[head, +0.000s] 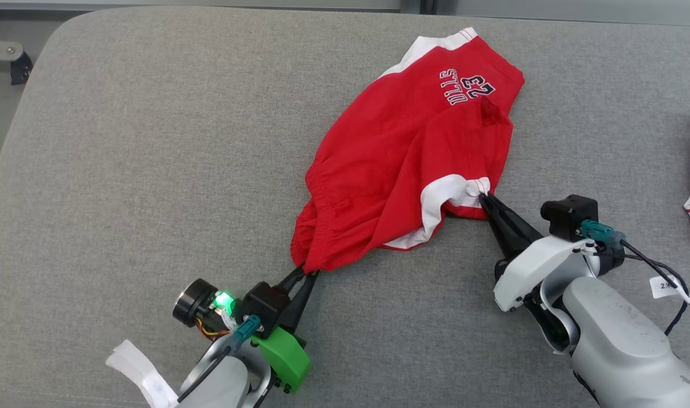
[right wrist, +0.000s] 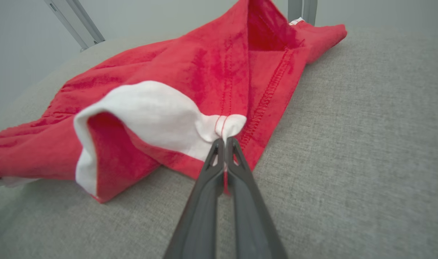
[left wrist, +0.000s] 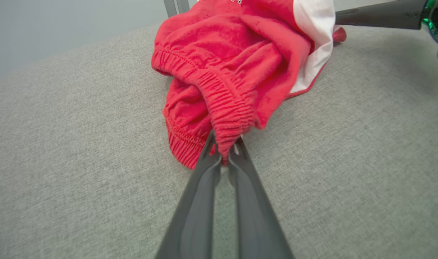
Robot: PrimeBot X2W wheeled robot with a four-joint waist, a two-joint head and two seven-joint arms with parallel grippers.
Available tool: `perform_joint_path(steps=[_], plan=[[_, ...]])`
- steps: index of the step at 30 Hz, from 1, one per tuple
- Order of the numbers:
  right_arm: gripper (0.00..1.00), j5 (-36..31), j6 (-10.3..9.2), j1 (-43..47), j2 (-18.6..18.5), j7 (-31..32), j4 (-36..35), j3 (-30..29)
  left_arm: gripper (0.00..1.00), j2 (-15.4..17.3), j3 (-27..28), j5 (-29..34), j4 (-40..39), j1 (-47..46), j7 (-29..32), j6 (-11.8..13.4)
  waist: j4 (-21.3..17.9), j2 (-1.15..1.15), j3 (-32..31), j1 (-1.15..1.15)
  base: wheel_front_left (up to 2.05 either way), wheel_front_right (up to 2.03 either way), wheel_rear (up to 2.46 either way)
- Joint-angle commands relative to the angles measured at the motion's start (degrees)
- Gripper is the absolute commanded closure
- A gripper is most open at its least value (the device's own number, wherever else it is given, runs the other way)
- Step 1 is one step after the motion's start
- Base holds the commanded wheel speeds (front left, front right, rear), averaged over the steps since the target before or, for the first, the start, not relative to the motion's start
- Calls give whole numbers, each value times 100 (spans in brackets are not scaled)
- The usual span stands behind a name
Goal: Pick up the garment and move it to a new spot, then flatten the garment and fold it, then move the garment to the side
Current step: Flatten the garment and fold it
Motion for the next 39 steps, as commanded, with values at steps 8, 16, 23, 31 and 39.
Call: perform_joint_path(steps=[8, 16, 23, 31, 39], plan=[[100, -34, 0, -45, -181, -171, -123, -39, 100, 42, 186, -93, -66, 16, 1, -11, -70, 0, -189, 0, 0, 0, 0], [100, -509, 0, 171, -412, -186, -1033, -687, 100, 161, 497, -1043, -557, 42, 2, -10, -230, 0, -556, 0, 0, 0, 0], [100, -904, 0, 49, -726, -185, -1791, -1151, 100, 718, 585, -2072, -1253, -458, 172, -10, -414, 0, -937, 0, 0, 0, 0], [100, -1297, 0, -270, -967, -92, -2554, -1543, 100, 1181, 718, -2932, -2227, -1166, 980, -10, -590, 0, -1390, 0, 0, 0, 0], [100, -1906, 0, -406, -912, 333, -3721, -2001, 100, 1479, 1056, -3165, -3157, -1882, 1753, 232, -812, 0, -1741, 0, 0, 0, 0]])
